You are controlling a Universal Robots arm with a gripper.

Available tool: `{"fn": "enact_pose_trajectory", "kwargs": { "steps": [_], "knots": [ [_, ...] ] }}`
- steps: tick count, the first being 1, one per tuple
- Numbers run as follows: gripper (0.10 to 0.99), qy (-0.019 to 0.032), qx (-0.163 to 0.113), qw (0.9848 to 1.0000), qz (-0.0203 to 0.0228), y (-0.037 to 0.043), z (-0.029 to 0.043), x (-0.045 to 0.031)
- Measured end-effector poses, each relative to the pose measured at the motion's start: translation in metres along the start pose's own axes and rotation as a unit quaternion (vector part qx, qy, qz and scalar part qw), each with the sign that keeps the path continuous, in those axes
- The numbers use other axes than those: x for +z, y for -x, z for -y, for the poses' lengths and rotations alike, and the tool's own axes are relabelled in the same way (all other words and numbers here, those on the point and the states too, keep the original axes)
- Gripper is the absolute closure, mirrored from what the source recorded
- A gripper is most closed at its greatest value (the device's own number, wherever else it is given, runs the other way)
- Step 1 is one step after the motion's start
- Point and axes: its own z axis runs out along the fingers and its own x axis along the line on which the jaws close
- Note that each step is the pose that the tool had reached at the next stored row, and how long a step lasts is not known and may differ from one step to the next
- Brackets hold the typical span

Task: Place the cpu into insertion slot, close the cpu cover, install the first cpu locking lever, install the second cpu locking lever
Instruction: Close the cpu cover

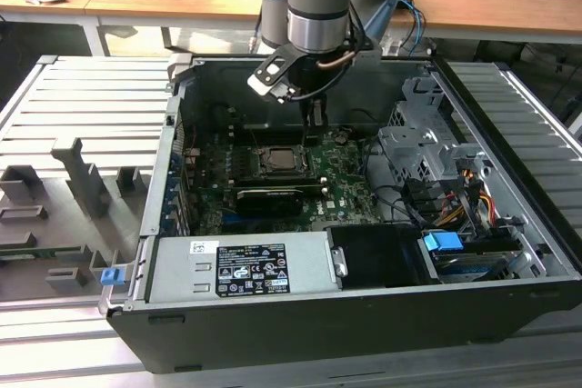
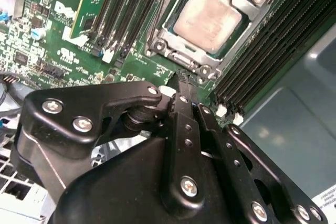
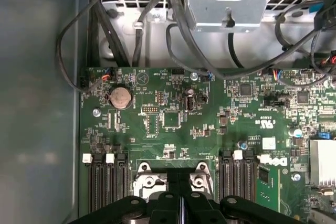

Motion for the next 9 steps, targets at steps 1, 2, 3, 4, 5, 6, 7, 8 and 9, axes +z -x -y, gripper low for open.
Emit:
{"fn": "enact_pose_trajectory", "kwargs": {
  "steps": [1,2,3,4,5,6,7,8,9],
  "knots": [
    [0.98,0.0,0.0,1.0,0.0,-0.0001,0.0011,0.0019],
    [0.98,0.0,0.0,1.0,0.0,-0.0001,0.002,0.0038],
    [0.98,0.0,0.0,1.0,0.0,-0.0003,0.0038,0.0069],
    [0.98,0.0,0.0,1.0,0.0,-0.0004,0.0055,0.0083],
    [0.98,0.0001,0.0,1.0,0.0,-0.0005,0.0078,0.0094],
    [0.98,0.0,0.0,1.0,0.0001,-0.0005,0.0115,0.0097],
    [0.98,-0.0003,0.0,1.0,0.0,-0.0005,0.0152,0.0097],
    [0.98,-0.0008,-0.001,1.0,0.0,-0.0005,0.0192,0.0096],
    [0.98,-0.0012,-0.001,1.0,0.0,-0.0005,0.0225,0.0095]
  ]
}}
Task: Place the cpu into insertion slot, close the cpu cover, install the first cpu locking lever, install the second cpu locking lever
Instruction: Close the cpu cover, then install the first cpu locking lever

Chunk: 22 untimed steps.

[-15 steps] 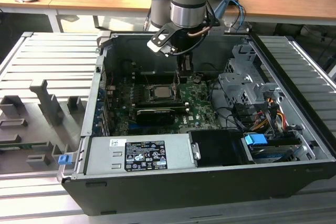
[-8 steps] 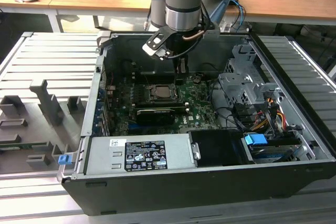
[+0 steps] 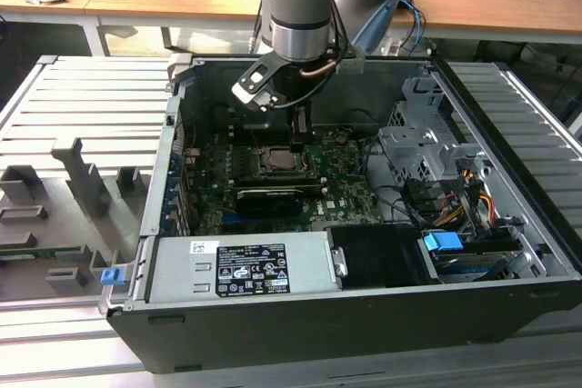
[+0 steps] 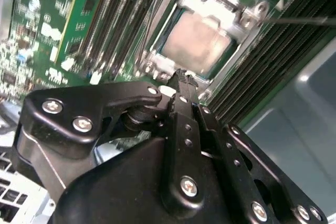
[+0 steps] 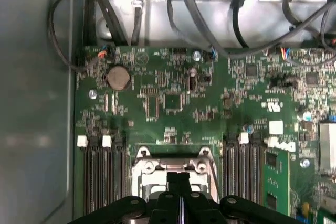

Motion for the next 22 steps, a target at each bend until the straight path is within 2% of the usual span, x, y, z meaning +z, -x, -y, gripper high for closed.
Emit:
{"fn": "enact_pose_trajectory", "kwargs": {
  "steps": [1,5,12,14,17,20,22],
  "knots": [
    [0.98,-0.0003,0.0,1.0,0.0001,0.0,0.0048,-0.0003],
    [0.98,-0.0003,0.0,1.0,-0.0001,0.0,0.0158,-0.0008],
    [0.98,-0.0003,0.0,1.0,0.0,-0.0001,0.0202,-0.001],
    [0.98,-0.0003,0.0,1.0,0.0,0.0001,0.0199,-0.0068],
    [0.98,-0.0003,0.0,1.0,0.0,0.0005,0.0189,-0.0239],
    [0.98,-0.0003,0.0,1.0,0.0,0.0007,0.0184,-0.0329],
    [0.98,-0.0003,0.0,1.0,0.0,0.0008,0.0182,-0.0361]
  ]
}}
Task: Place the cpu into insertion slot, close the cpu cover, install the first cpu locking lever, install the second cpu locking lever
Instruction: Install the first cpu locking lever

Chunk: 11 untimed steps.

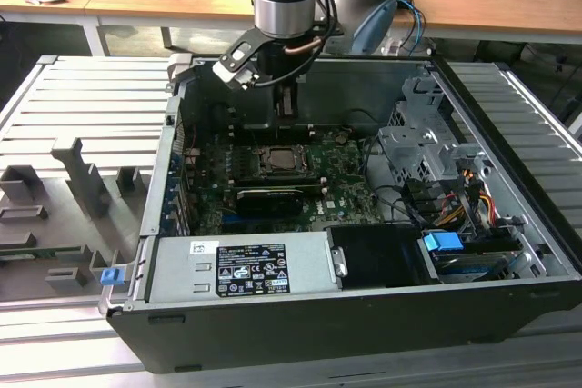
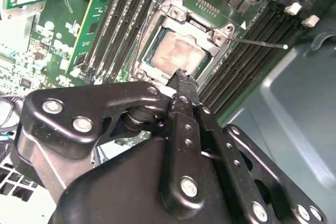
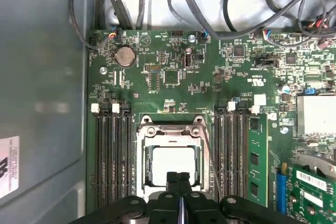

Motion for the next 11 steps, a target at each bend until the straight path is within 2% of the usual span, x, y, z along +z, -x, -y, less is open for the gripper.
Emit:
{"fn": "enact_pose_trajectory", "kwargs": {
  "steps": [4,6,7,8,10,11],
  "knots": [
    [0.98,0.0,0.0,1.0,0.0,0.0004,-0.001,-0.0171],
    [0.98,0.0,0.0,1.0,0.0,0.0004,-0.0011,-0.0186],
    [0.98,0.0003,-0.009,1.0,0.0004,0.0005,-0.0011,-0.0186],
    [0.98,0.0008,-0.035,0.9994,0.0,0.0004,-0.0011,-0.0184],
    [0.98,0.0013,-0.053,0.9986,-0.0007,0.0004,-0.0011,-0.0183],
    [0.98,0.0017,-0.067,0.9977,-0.0014,0.0004,-0.001,-0.0183]
  ]
}}
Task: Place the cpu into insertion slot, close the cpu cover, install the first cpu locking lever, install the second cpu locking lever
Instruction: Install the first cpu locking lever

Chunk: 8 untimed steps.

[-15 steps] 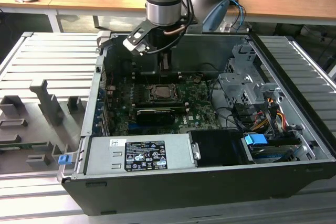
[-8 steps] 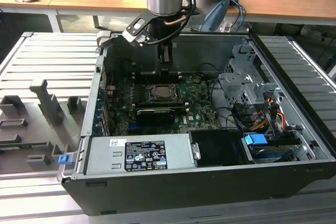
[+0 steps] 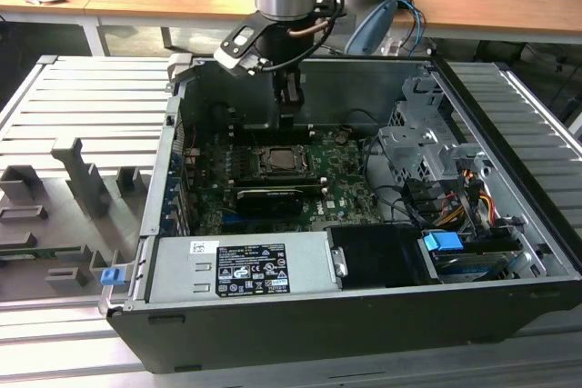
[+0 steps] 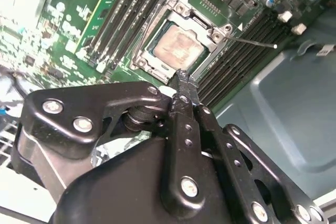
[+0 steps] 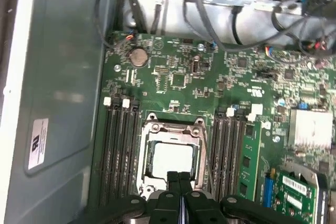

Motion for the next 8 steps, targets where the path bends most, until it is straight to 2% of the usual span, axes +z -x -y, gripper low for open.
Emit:
{"fn": "enact_pose_trajectory", "kwargs": {
  "steps": [3,7,8],
  "knots": [
    [0.98,0.0008,-0.033,0.9995,-0.0021,-0.0001,-0.0012,0.0004],
    [0.98,0.0007,-0.049,0.9988,-0.0031,-0.0002,-0.0012,0.0007],
    [0.98,0.0014,-0.074,0.9973,-0.0045,-0.0002,-0.0012,0.0007]
  ]
}}
